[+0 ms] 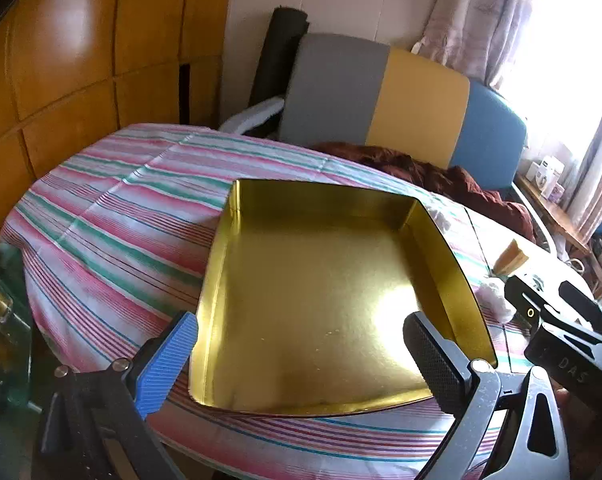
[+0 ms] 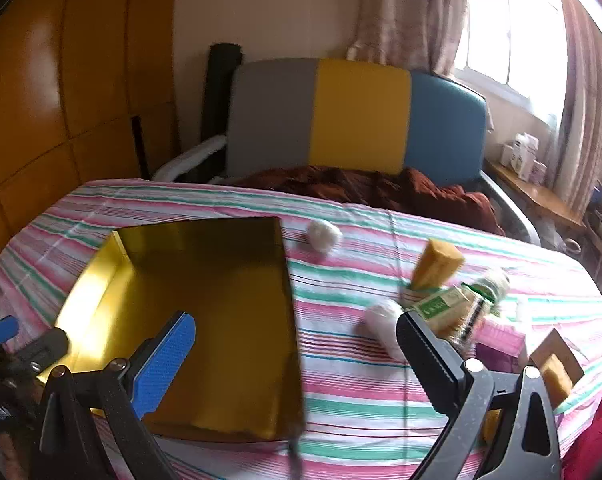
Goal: Organize objects
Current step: 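Grasp the white plastic bundle with left tool while right tool grasps the yellow sponge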
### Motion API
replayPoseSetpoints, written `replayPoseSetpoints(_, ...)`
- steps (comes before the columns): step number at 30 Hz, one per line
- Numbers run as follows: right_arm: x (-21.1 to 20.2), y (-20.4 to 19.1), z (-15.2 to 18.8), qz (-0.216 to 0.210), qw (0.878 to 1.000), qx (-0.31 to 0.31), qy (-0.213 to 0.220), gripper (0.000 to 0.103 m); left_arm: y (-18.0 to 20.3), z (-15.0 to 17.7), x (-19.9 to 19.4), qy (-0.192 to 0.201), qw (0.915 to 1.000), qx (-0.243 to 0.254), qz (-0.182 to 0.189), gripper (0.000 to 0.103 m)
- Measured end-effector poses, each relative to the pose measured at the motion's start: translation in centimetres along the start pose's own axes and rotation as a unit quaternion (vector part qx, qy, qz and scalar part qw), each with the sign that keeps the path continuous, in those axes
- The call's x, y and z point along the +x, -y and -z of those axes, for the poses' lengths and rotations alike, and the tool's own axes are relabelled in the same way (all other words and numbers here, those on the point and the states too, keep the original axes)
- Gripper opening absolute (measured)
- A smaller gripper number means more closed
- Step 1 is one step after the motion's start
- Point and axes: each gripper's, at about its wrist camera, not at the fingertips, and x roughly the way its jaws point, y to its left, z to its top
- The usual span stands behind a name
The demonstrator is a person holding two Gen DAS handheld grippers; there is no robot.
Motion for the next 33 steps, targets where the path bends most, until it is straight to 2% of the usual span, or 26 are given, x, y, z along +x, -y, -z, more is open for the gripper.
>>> replayPoseSetpoints(4,1.3,3.3,-0.1,0.018,0.999,0.018,-0.019,0.102,1.8,-1.1,0.9,0.0,0.9994,0.032,0.015,0.103)
replayPoseSetpoints(7,2.2,6.2,-0.3,0.042,0.998,0.027,-0.024,0.102,3.3,-2.7,1.5,0.002,0.9982,0.042,0.041,0.103)
replayPoseSetpoints(10,2.9,9.2,-0.8,0.059,0.997,0.034,-0.032,0.102,5.7,-4.4,2.4,0.001,0.9947,0.076,0.069,0.103)
replayPoseSetpoints(14,3.8,12.8,-1.3,0.078,0.996,0.031,-0.035,0.102,10.4,-6.6,4.4,-0.003,0.9836,0.156,0.09,0.103)
replayPoseSetpoints(21,5.5,18.4,-1.7,0.059,0.995,0.066,-0.034,0.102,17.9,-10.1,9.6,-0.018,0.9597,0.249,0.129,0.103)
replayPoseSetpoints(25,6.3,20.1,-1.5,0.035,0.992,0.11,-0.045,0.102,21.4,-11.5,13.4,-0.035,0.9501,0.288,0.113,0.103)
replayPoseSetpoints(29,6.2,20.1,-1.5,0.022,0.992,0.117,-0.04,0.102,24.0,-12.5,17.9,-0.056,0.9433,0.314,0.092,0.102)
replayPoseSetpoints(33,6.3,20.2,-1.6,0.011,0.992,0.121,-0.039,0.102,25.5,-12.9,21.8,-0.091,0.9345,0.335,0.079,0.097)
